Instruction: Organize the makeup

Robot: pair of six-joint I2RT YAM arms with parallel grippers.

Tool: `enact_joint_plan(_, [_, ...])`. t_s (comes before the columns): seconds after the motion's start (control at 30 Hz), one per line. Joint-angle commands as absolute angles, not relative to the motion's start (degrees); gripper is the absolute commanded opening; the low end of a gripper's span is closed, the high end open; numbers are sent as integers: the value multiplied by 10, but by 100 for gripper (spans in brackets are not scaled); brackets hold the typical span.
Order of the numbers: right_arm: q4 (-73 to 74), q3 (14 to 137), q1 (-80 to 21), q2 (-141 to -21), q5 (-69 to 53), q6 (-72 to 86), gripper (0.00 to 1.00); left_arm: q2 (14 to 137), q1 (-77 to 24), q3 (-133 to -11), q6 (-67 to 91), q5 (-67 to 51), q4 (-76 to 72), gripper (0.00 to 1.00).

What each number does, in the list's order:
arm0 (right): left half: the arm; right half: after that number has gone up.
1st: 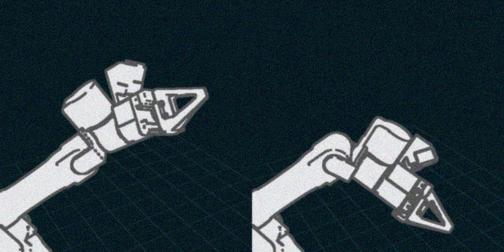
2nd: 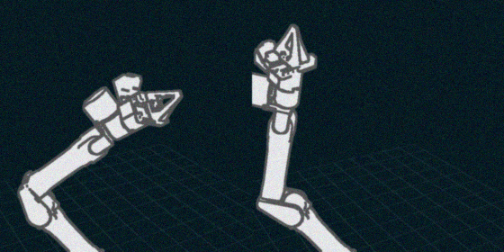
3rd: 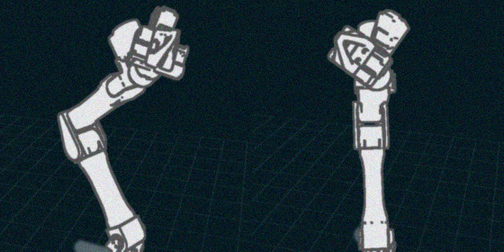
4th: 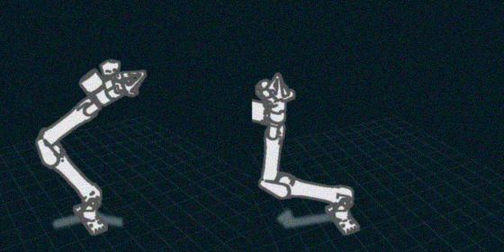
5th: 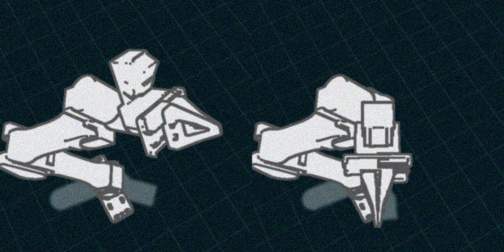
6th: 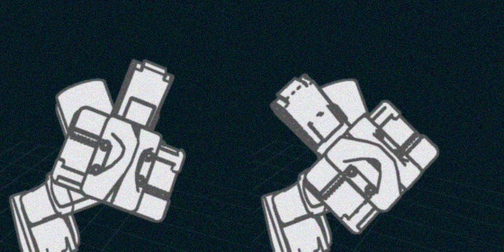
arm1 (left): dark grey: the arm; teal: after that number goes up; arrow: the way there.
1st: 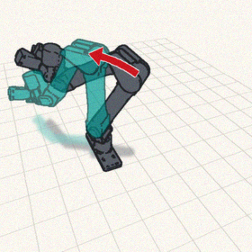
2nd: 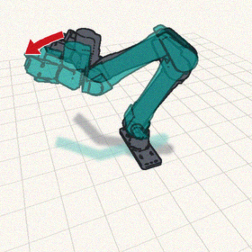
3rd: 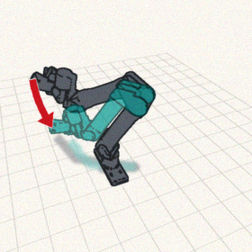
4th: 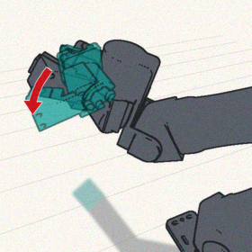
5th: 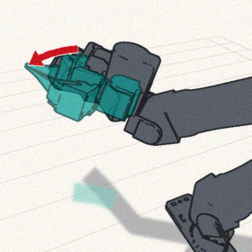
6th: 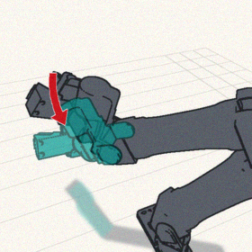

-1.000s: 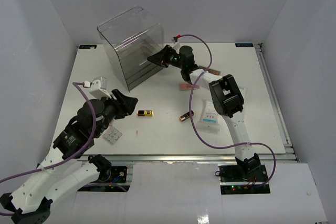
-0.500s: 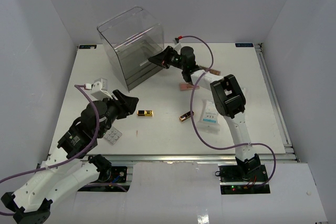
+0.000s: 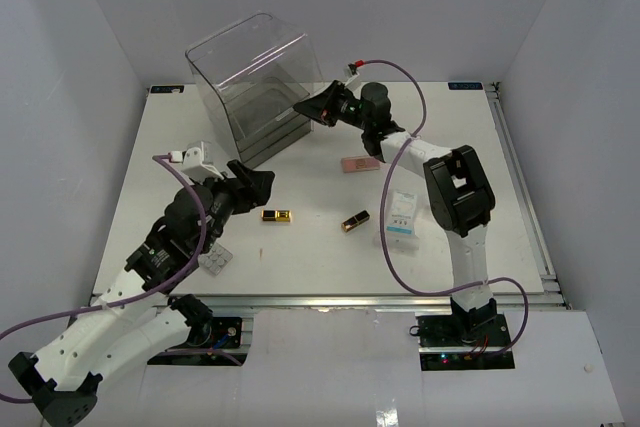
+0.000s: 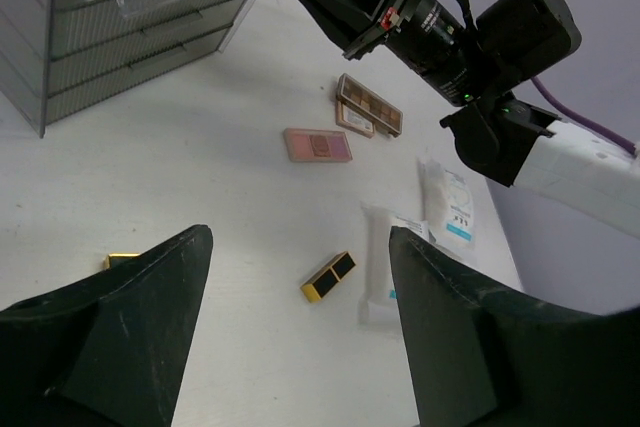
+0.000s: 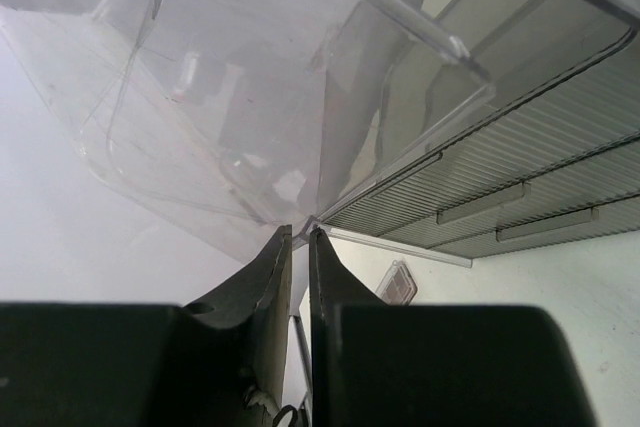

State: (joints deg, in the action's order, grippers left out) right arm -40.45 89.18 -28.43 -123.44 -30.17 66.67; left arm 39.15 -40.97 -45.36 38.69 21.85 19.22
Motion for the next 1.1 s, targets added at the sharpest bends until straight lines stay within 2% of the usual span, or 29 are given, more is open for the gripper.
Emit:
enact_joint_plan(0.0, [-445, 877, -274, -1177, -312, 647, 10, 384, -407, -446, 353, 254, 138, 85])
enact_joint_plan(0.17, [-443, 865, -274, -1150, -316, 649, 10, 404, -406, -454, 343, 282, 120, 94])
enact_joint_plan(0.4, [-441, 851, -273, -1122, -320, 652, 9, 471, -379, -494, 316, 263, 108, 94])
enact_joint_plan(0.73, [-430, 856, -269, -1106, -326, 653, 9, 587, -275, -602, 297, 153, 131, 98])
enact_joint_plan(1.07, [-425, 867, -269, -1104, -328, 654, 9, 621, -159, -600, 344, -28, 96, 98])
